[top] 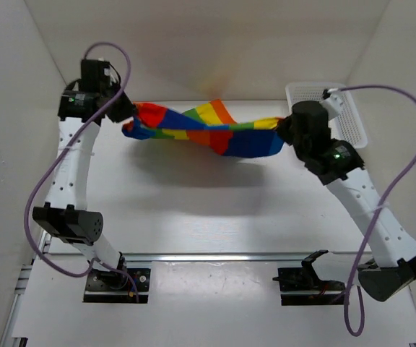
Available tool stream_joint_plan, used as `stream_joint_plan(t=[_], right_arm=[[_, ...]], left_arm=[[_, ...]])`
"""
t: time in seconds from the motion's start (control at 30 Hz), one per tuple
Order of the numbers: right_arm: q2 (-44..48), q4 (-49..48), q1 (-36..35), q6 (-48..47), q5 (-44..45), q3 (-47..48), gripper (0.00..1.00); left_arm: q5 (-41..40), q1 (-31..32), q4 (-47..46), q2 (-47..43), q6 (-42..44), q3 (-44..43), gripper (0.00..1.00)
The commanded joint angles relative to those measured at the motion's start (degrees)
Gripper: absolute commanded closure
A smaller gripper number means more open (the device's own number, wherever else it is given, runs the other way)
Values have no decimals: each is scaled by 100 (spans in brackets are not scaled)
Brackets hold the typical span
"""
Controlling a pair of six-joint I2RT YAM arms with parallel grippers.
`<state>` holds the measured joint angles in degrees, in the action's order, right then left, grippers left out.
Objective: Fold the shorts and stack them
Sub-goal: Fold the shorts
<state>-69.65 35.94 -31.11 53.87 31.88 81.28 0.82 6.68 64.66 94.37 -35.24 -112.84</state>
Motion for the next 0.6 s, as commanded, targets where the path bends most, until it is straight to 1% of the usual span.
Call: stream_joint_plan(t=[0.0, 0.07, 0.17, 0.2, 0.37, 0.47, 0.5, 0.57], right_arm=[[336, 334, 35, -1500, 837, 853, 100], [495, 334, 35, -1956, 838, 1370, 100], [838, 360, 35, -2379, 838, 1933, 100], [891, 413, 35, -2442, 838, 2075, 100], [1216, 554, 35, -2749, 679, 2918, 100], [1217, 554, 35, -2952, 373, 3384, 100], [1147, 554, 35, -3065, 285, 3769, 100], [954, 607, 35, -3119, 30, 4184, 100]], left_arm=[[382, 9, 740, -384, 229, -1358, 90], [550, 62, 741, -585, 176, -1600, 90], [823, 132, 583, -1094, 114, -1654, 90], [971, 263, 582, -1313, 36, -1654, 90], [1517, 492, 512, -1728, -228, -1821, 90], [1833, 492, 459, -1974, -281, -2075, 90], [1904, 492, 459, -2044, -342, -2171, 90], [2175, 492, 459, -2097, -395, -2444, 90]])
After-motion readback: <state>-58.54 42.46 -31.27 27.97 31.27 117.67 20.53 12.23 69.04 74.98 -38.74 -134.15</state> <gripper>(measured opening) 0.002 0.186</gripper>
